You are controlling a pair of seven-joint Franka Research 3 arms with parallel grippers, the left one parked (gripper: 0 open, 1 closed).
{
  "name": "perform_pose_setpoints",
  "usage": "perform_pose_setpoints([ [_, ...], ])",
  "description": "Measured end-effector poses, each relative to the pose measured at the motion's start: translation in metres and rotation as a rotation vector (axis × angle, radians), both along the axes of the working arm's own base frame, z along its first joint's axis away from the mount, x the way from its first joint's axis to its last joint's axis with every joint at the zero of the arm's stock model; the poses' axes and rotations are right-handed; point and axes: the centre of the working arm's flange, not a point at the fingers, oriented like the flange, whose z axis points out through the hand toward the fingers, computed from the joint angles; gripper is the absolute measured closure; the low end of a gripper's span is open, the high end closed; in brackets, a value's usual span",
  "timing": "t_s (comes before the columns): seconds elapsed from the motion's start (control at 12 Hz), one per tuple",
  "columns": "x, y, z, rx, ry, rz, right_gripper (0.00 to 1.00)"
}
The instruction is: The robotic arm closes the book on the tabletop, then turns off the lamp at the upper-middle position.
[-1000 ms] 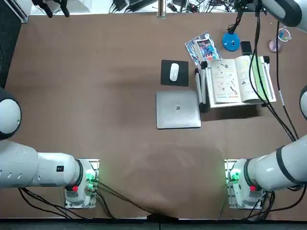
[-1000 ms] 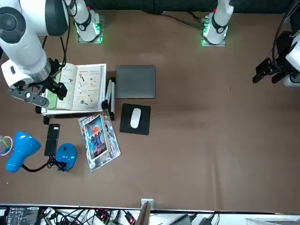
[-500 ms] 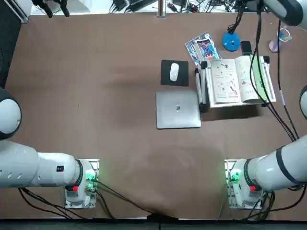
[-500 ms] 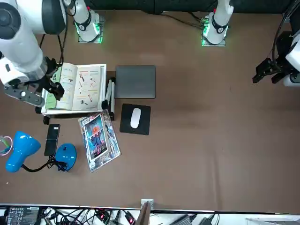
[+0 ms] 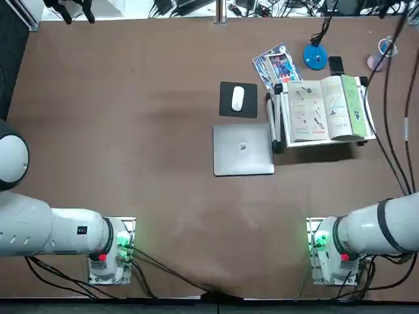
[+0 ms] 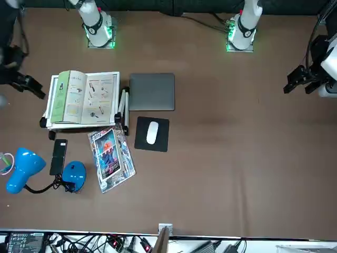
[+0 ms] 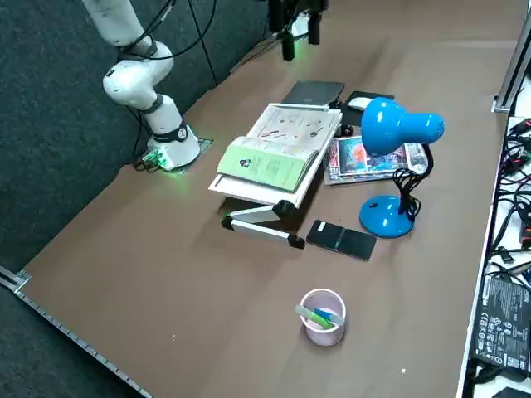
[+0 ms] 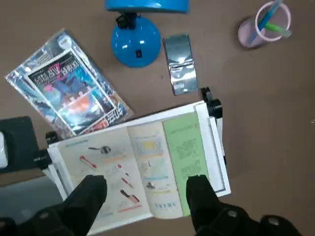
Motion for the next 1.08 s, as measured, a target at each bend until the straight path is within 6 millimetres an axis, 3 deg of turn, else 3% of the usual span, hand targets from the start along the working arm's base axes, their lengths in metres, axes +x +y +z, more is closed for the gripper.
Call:
perform_pose_setpoints([
  [0.33, -0.012, -0.079, -0.014, 0.194, 0.049, 0.049, 0.0],
  [0.67, -0.033, -0.155, -0.054, 0.387, 0.058, 0.114, 0.0],
  [0.75, -0.04, -0.177, -0.075, 0.46, 0.056, 0.146, 0.0],
  [1.08, -0.049, -0.208, -0.126, 0.604, 0.051, 0.187, 0.0],
])
